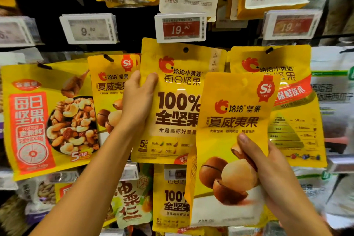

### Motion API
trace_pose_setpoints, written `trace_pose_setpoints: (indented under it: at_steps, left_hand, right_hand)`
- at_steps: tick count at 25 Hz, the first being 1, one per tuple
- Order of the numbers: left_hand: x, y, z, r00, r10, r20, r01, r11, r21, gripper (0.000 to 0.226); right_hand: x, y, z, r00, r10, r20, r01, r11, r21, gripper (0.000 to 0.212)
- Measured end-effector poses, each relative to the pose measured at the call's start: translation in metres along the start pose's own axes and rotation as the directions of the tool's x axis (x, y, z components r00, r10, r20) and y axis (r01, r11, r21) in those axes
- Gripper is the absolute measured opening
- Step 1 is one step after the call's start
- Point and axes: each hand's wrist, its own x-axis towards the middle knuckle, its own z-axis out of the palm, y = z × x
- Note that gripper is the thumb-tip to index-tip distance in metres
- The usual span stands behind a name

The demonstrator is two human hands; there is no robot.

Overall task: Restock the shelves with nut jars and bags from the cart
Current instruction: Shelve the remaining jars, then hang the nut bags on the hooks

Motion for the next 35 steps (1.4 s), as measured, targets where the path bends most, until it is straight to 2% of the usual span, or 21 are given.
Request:
trace_pose_setpoints:
  at_steps: [4, 8, 16, 18, 22, 26, 30, 33, 35]
  left_hand:
    - [0.000, -0.006, 0.009, 0.995, -0.039, -0.091, 0.031, 0.996, -0.085, 0.022]
    - [-0.005, -0.016, 0.016, 0.972, -0.063, -0.224, 0.038, 0.993, -0.113, 0.028]
    - [-0.009, -0.017, 0.021, 0.957, -0.074, -0.282, 0.047, 0.994, -0.101, 0.031]
    - [-0.005, -0.014, 0.020, 0.952, -0.059, -0.300, 0.032, 0.995, -0.094, 0.031]
    - [-0.002, -0.016, 0.017, 0.959, -0.022, -0.281, 0.007, 0.998, -0.056, 0.028]
    - [0.001, -0.023, 0.017, 0.958, 0.049, -0.283, -0.054, 0.998, -0.010, 0.036]
    - [0.008, -0.037, 0.024, 0.949, 0.022, -0.314, 0.009, 0.995, 0.095, 0.044]
    - [0.002, -0.045, 0.018, 0.977, 0.035, -0.211, -0.007, 0.991, 0.132, 0.036]
    - [-0.008, -0.044, 0.002, 0.982, 0.131, -0.137, -0.089, 0.957, 0.276, 0.024]
  right_hand:
    - [-0.002, -0.002, 0.004, 1.000, -0.009, 0.009, 0.009, 1.000, -0.022, 0.048]
    - [-0.002, -0.003, 0.007, 1.000, -0.014, 0.010, 0.014, 0.999, -0.041, 0.036]
    - [0.001, 0.002, 0.010, 1.000, 0.000, -0.009, 0.000, 0.999, -0.054, 0.025]
    - [0.001, 0.001, 0.010, 1.000, -0.001, 0.013, 0.001, 0.999, -0.045, 0.031]
    - [0.002, 0.000, 0.010, 0.999, -0.008, 0.036, 0.010, 0.999, -0.049, 0.050]
    - [0.002, 0.002, 0.011, 0.999, -0.004, 0.044, 0.005, 0.999, -0.039, 0.045]
    - [0.003, 0.005, 0.015, 0.998, 0.012, 0.057, -0.011, 1.000, -0.016, 0.035]
    - [0.003, 0.004, 0.023, 0.996, 0.021, 0.088, -0.022, 1.000, 0.005, 0.034]
    - [0.003, 0.004, 0.029, 0.993, 0.017, 0.113, -0.018, 1.000, 0.015, 0.040]
